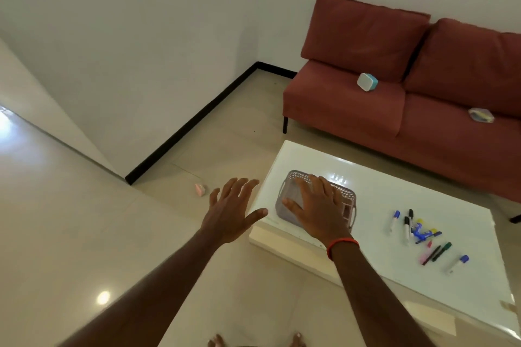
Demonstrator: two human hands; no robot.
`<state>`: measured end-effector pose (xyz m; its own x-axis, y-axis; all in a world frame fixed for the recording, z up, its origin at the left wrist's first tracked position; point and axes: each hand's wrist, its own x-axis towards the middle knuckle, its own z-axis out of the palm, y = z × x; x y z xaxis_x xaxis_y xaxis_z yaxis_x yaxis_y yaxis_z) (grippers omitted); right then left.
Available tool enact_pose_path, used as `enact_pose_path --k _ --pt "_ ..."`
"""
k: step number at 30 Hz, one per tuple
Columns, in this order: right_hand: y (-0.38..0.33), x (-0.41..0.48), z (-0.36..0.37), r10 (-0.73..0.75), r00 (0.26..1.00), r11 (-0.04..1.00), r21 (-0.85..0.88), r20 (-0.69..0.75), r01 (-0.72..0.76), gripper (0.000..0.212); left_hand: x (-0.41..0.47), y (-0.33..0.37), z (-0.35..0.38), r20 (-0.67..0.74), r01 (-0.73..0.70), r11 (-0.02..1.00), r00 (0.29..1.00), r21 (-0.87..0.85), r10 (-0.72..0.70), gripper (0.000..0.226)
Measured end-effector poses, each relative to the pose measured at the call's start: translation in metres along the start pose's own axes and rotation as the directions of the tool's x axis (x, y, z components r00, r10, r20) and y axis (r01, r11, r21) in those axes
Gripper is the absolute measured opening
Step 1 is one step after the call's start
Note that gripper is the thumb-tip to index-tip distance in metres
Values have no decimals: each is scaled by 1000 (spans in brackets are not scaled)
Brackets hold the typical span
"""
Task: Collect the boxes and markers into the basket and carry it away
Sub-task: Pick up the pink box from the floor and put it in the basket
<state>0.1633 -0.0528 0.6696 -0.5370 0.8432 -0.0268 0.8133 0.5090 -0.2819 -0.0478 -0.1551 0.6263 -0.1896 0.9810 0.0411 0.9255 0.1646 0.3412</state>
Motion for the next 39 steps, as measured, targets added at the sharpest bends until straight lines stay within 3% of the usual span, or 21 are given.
enact_pose_path --k 14,39 --pt "-133 27 43 -140 985 990 -11 97 141 68 -45 -122 -46 -42 115 992 993 43 -114 81" --pt "-187 250 89 -346 919 938 41 189 345 69 74 -244 -83 -23 382 924 924 -36 -383 93"
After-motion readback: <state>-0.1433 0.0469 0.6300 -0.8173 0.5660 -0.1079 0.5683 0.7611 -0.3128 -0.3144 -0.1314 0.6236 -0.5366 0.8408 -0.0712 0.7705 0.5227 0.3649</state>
